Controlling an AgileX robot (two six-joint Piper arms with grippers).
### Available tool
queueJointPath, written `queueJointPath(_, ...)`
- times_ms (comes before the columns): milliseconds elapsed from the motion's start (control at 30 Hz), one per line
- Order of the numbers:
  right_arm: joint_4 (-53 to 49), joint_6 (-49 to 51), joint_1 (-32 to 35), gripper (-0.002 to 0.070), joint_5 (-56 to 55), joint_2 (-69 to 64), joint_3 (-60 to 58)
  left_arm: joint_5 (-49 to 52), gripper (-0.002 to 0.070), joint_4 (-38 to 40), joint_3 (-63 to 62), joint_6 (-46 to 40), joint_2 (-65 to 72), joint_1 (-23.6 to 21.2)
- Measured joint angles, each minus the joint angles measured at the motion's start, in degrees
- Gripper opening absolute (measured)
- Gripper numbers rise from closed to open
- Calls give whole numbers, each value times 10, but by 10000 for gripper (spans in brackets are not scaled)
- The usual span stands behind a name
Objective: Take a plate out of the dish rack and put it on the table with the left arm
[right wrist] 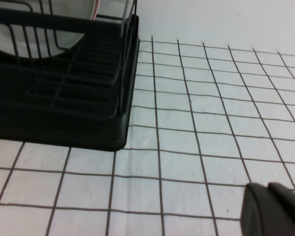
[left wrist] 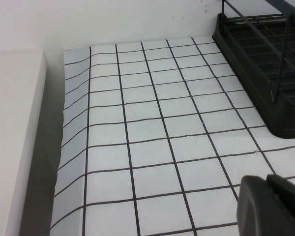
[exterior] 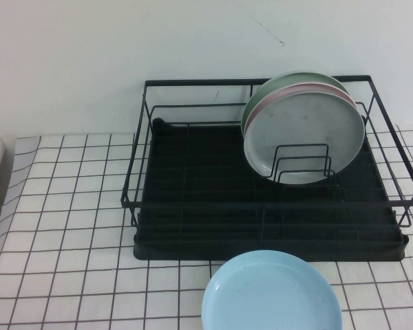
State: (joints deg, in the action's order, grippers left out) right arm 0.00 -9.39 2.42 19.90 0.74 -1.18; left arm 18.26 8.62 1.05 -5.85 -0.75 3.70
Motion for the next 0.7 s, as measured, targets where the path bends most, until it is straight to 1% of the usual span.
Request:
queueJointPath(500, 0, 0, 0, -3, 0, 0, 0, -27, -3, 0, 2, 0, 0, 0)
queueJointPath(600, 0, 0, 0, -3, 0, 0, 0, -65, -3, 0, 2, 0, 0, 0)
queueJointPath(700, 0, 0, 0, -3, 0, 0, 0, -143, -3, 0, 2, 0, 0, 0)
